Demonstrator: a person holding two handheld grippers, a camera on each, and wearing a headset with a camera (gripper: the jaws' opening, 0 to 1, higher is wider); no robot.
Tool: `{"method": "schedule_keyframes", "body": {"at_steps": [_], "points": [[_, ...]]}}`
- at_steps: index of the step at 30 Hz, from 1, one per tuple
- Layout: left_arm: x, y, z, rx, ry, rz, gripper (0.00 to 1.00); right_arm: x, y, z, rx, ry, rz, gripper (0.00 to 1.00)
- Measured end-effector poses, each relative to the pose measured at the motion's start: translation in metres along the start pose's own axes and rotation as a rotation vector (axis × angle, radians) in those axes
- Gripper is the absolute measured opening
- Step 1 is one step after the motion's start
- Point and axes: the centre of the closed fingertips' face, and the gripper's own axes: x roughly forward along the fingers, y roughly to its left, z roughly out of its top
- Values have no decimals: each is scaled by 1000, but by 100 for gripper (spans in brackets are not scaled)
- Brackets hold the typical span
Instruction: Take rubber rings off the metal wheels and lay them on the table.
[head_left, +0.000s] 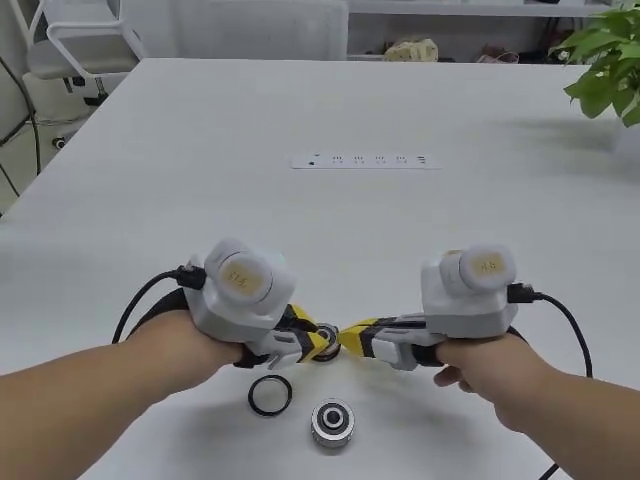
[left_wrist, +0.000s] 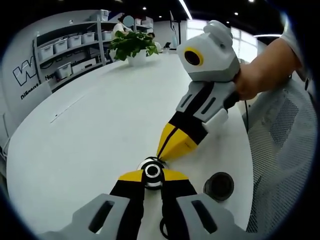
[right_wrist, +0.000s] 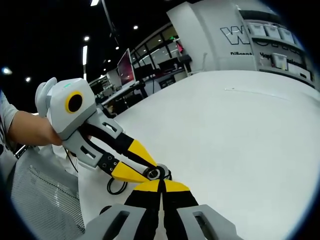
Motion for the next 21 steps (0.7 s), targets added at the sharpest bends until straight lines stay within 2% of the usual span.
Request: {"method": "schedule_keyframes", "body": {"at_steps": [21], "points": [[-1,-2,0,13,6,0,7,3,9,0,-72,11,14,0]]}}
